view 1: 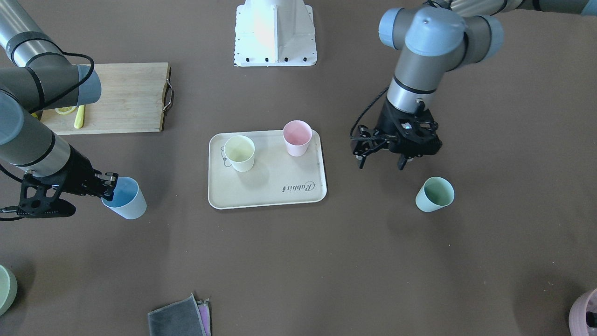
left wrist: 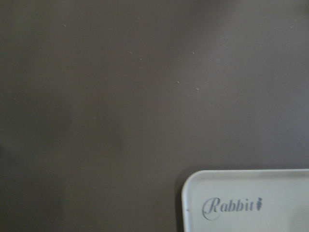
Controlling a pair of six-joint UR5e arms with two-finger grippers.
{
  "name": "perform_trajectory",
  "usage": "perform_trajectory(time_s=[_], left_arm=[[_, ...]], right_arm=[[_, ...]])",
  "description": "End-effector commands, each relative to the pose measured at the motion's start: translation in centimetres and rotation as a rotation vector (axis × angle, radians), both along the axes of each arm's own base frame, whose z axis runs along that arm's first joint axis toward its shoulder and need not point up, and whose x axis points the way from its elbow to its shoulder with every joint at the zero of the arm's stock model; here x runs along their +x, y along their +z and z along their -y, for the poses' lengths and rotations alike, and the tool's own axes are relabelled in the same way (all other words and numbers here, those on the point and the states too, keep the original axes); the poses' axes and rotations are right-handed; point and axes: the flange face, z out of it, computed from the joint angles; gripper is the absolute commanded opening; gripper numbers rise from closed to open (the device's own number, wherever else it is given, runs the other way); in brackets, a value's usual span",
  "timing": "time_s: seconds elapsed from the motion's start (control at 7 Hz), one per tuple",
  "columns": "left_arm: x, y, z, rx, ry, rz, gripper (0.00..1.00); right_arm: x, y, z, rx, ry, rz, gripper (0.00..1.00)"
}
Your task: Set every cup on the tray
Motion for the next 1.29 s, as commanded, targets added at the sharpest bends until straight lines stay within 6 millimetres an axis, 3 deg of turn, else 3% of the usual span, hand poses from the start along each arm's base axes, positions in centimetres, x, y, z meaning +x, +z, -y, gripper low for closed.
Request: perform_trajectory(time_s=[0.0, 0.43, 1.0, 1.14], left_arm=[[-4.2, 6.3, 3.8, 0.022, 0.073, 0.093, 0.97], [-6.4, 16.9, 5.4, 0.107, 0.108, 0.103, 0.97], [-6.6, 17.5, 4.1, 0.083, 0.114, 0.062, 0.97], [-5.8, 17.4, 3.7, 0.061, 0.108, 0.052, 0.96]], right_arm=[[-0.3, -5.4, 1.1, -0.006, -0.001, 0.01, 0.0], [-3.4, -9.1, 0.3, -0.028, 0.016, 0.04, 0.0], [-5.6, -10.1, -0.6, -0.025, 0.008, 0.037, 0.0], [-6.1, -10.0, -0.8, -0.025, 0.006, 0.032, 0.0]])
